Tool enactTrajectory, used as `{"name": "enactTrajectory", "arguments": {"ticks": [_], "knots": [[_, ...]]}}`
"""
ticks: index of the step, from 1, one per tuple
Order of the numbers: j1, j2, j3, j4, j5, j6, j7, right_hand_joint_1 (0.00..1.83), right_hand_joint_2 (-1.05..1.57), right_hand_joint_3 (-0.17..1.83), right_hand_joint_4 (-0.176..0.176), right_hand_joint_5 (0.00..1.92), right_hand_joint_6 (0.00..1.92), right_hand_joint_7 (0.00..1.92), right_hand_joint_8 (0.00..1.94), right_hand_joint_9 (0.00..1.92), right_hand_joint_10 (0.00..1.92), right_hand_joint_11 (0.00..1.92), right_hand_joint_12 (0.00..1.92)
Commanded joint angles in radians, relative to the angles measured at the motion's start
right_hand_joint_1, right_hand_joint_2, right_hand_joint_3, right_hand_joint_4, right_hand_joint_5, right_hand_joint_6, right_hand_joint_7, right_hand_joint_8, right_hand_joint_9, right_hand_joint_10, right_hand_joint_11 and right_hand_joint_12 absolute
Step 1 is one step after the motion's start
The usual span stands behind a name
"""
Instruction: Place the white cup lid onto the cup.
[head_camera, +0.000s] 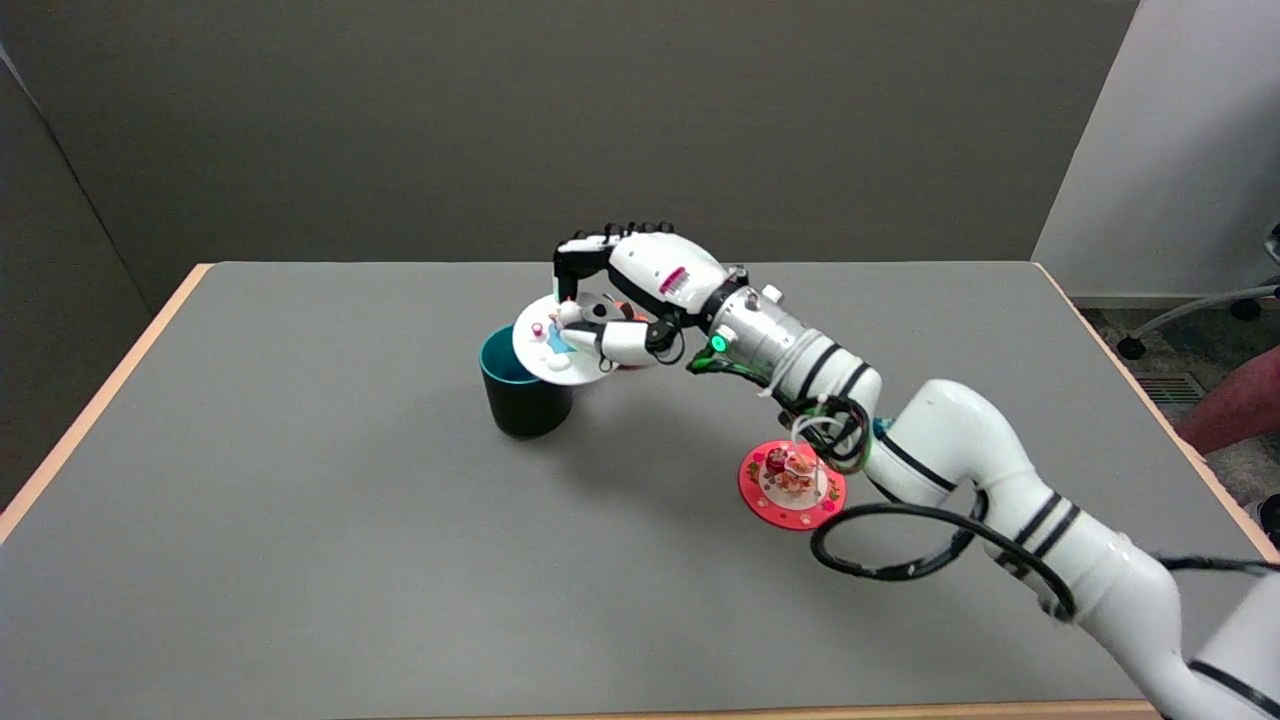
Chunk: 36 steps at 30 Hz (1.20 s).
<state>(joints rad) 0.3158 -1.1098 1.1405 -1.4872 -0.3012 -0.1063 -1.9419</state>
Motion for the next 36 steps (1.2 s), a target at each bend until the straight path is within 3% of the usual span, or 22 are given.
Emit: {"name": "enactTrajectory", "arguments": {"ticks": [1, 18, 36], "knots": [[0.272, 0.012, -0.181, 0.264, 0.060, -0.083, 0.054, 0.93, 1.16, 0.25, 0.076, 0.69, 1.45, 0.51, 0.61, 0.50, 0.40, 0.37, 0.39], [0.347, -0.034, -0.237, 0.420, 0.061, -0.146, 0.087, 0.92, 1.16, 0.25, 0.086, 0.69, 1.45, 0.54, 0.60, 0.51, 0.41, 0.37, 0.40], [0.345, -0.069, -0.254, 0.443, 0.061, -0.149, 0.100, 0.92, 1.15, 0.25, 0.090, 0.69, 1.45, 0.54, 0.59, 0.51, 0.42, 0.37, 0.41]]}}
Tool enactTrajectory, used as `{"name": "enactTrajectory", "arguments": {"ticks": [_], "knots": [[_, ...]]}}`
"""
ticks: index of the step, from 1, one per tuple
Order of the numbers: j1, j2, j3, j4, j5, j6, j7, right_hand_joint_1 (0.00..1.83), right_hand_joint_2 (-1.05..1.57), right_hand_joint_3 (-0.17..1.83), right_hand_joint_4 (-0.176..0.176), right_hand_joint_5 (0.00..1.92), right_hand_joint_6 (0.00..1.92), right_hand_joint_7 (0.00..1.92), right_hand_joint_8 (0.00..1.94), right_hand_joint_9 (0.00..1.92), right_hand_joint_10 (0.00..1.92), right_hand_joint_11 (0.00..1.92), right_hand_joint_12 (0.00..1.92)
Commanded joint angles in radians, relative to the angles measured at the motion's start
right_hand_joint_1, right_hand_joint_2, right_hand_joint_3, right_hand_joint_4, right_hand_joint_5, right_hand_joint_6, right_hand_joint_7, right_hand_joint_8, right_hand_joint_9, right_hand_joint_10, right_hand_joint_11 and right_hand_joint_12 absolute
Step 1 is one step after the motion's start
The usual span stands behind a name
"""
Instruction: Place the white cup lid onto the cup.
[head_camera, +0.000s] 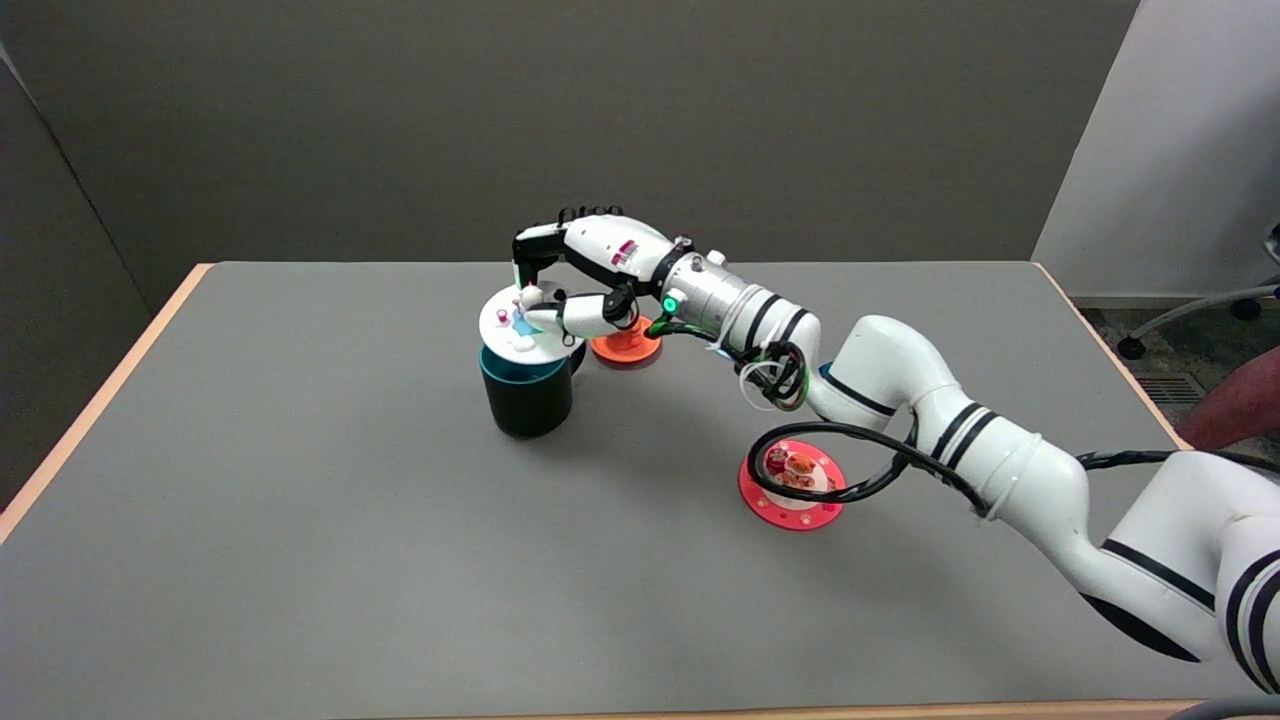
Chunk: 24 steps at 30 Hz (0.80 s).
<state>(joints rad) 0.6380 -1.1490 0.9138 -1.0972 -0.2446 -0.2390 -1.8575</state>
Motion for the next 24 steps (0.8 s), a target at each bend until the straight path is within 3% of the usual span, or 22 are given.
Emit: {"name": "enactTrajectory", "arguments": {"ticks": [1, 24], "knots": [[0.022, -0.034, -0.027, 0.057, 0.004, -0.018, 0.015, 0.92, 1.15, 0.25, 0.090, 0.69, 1.45, 0.54, 0.59, 0.51, 0.42, 0.37, 0.41], [0.035, -0.079, -0.031, 0.147, 0.004, -0.033, 0.022, 0.92, 1.15, 0.25, 0.092, 0.69, 1.45, 0.55, 0.59, 0.51, 0.42, 0.37, 0.42]]}}
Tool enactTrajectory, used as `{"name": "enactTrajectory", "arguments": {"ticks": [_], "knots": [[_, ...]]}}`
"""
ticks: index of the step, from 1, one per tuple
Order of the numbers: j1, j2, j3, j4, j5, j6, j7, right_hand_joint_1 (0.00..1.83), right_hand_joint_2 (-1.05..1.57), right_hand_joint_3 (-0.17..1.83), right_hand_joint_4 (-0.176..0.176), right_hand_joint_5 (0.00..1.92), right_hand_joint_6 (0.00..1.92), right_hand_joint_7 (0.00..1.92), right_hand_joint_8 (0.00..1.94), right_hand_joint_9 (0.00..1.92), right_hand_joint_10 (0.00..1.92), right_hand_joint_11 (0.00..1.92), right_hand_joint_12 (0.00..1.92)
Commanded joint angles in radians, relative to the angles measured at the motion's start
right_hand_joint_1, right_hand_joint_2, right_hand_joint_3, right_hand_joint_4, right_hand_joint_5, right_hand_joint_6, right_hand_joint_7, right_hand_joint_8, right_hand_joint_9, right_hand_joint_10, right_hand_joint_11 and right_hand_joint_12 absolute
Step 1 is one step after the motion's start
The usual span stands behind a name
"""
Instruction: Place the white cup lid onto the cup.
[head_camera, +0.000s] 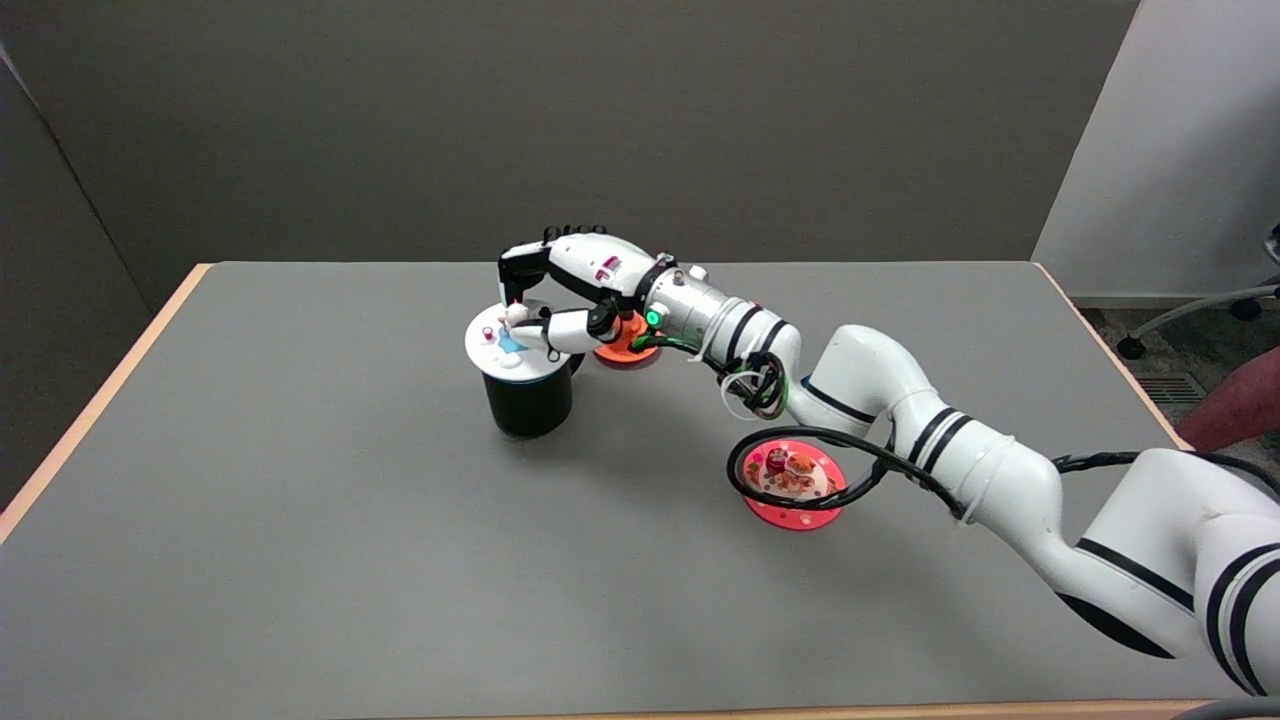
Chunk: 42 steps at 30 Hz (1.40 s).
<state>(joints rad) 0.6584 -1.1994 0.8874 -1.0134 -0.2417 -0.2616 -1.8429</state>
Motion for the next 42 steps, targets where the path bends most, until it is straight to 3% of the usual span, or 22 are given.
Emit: {"name": "enactTrajectory", "arguments": {"ticks": [1, 42], "knots": [[0.017, -0.032, -0.005, 0.071, 0.001, -0.010, 0.008, 0.92, 1.15, 0.25, 0.092, 0.69, 1.45, 0.55, 0.59, 0.51, 0.42, 0.37, 0.42], [0.010, -0.031, 0.008, 0.088, 0.001, -0.014, 0.011, 0.92, 1.16, 0.26, 0.089, 0.68, 1.47, 0.56, 0.57, 0.51, 0.43, 0.37, 0.42]]}}
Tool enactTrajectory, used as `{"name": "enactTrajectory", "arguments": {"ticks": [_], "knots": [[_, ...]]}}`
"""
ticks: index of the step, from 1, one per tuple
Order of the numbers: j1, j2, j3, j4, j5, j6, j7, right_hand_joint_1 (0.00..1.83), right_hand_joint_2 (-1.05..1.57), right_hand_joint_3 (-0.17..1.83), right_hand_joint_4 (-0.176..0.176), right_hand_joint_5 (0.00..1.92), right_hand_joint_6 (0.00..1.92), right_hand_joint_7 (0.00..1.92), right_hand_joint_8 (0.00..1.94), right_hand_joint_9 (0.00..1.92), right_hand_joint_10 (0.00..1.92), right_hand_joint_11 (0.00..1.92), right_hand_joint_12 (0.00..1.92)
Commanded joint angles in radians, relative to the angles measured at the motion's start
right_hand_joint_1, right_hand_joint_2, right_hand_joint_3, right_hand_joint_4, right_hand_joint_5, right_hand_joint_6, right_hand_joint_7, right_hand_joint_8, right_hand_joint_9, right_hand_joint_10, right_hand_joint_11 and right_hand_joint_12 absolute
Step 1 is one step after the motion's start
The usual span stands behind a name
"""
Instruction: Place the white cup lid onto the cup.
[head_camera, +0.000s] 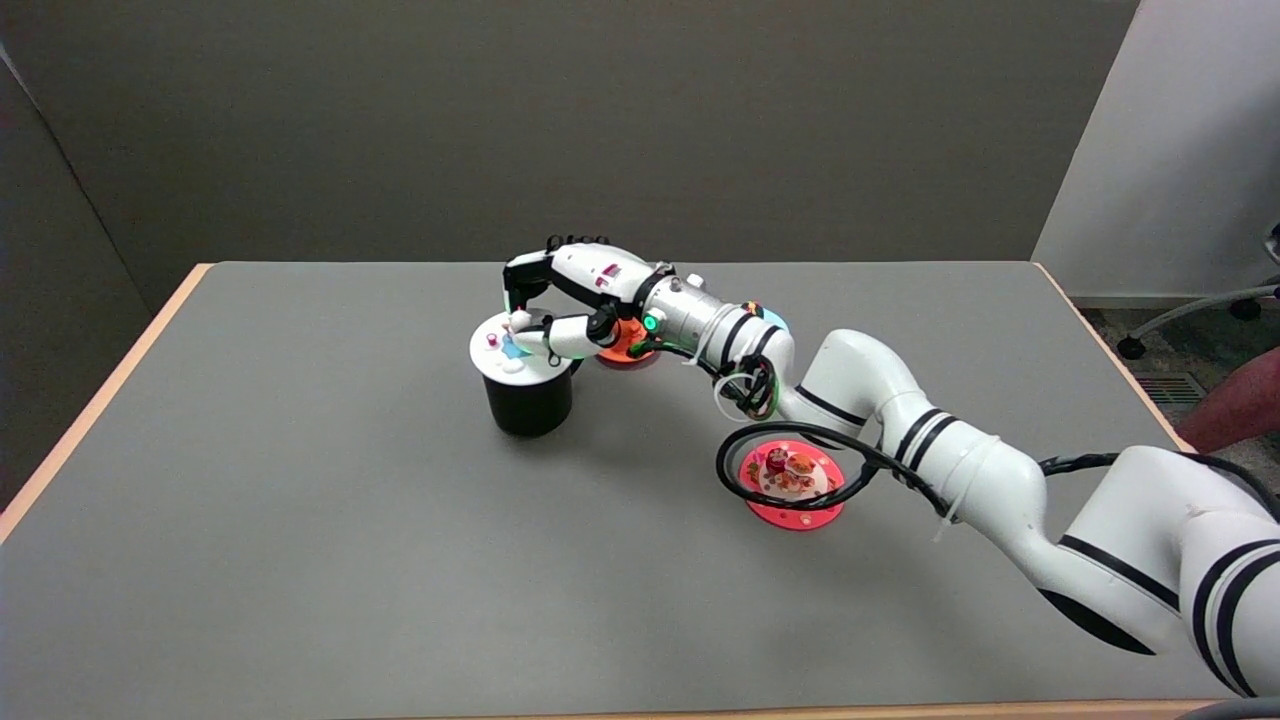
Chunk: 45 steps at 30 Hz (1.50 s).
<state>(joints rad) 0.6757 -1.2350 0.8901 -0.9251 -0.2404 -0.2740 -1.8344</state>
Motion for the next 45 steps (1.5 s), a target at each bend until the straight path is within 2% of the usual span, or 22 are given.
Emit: {"name": "enactTrajectory", "arguments": {"ticks": [1, 7, 12, 17, 30, 31, 32, 33, 45], "knots": [[-0.008, 0.005, 0.006, 0.000, 0.000, -0.002, 0.002, 0.91, 1.16, 0.26, 0.086, 0.68, 1.48, 0.56, 0.57, 0.51, 0.43, 0.37, 0.42], [-0.014, 0.005, 0.017, 0.001, 0.000, -0.002, 0.004, 0.91, 1.17, 0.25, 0.082, 0.67, 1.49, 0.56, 0.56, 0.51, 0.43, 0.37, 0.42], [-0.016, 0.005, 0.020, 0.003, 0.000, -0.002, 0.008, 0.95, 1.16, 0.23, 0.042, 0.70, 1.44, 0.57, 0.55, 0.51, 0.42, 0.37, 0.41], [-0.016, 0.006, 0.023, 0.003, 0.000, -0.002, 0.013, 0.96, 1.16, 0.22, 0.030, 0.71, 1.42, 0.58, 0.54, 0.51, 0.43, 0.37, 0.41], [-0.016, 0.006, 0.024, 0.007, 0.000, -0.011, 0.015, 1.05, 1.15, 0.20, -0.109, 0.74, 1.36, 0.60, 0.52, 0.51, 0.43, 0.37, 0.42], [-0.016, 0.006, 0.024, 0.007, 0.000, -0.013, 0.015, 1.04, 1.12, 0.25, -0.114, 0.74, 1.27, 0.61, 0.51, 0.51, 0.42, 0.37, 0.41], [-0.016, 0.006, 0.024, 0.007, 0.000, -0.014, 0.015, 0.96, 0.85, 0.72, -0.111, 0.76, 0.52, 0.62, 0.45, 0.53, 0.36, 0.39, 0.35], [-0.017, 0.006, 0.024, 0.007, 0.000, -0.015, 0.015, 0.95, 0.83, 0.75, -0.112, 0.76, 0.46, 0.63, 0.45, 0.53, 0.35, 0.40, 0.34], [-0.016, 0.001, 0.029, -0.008, 0.001, -0.019, 0.016, 0.95, 0.81, 0.77, -0.129, 0.78, 0.42, 0.63, 0.42, 0.53, 0.33, 0.39, 0.34]]}}
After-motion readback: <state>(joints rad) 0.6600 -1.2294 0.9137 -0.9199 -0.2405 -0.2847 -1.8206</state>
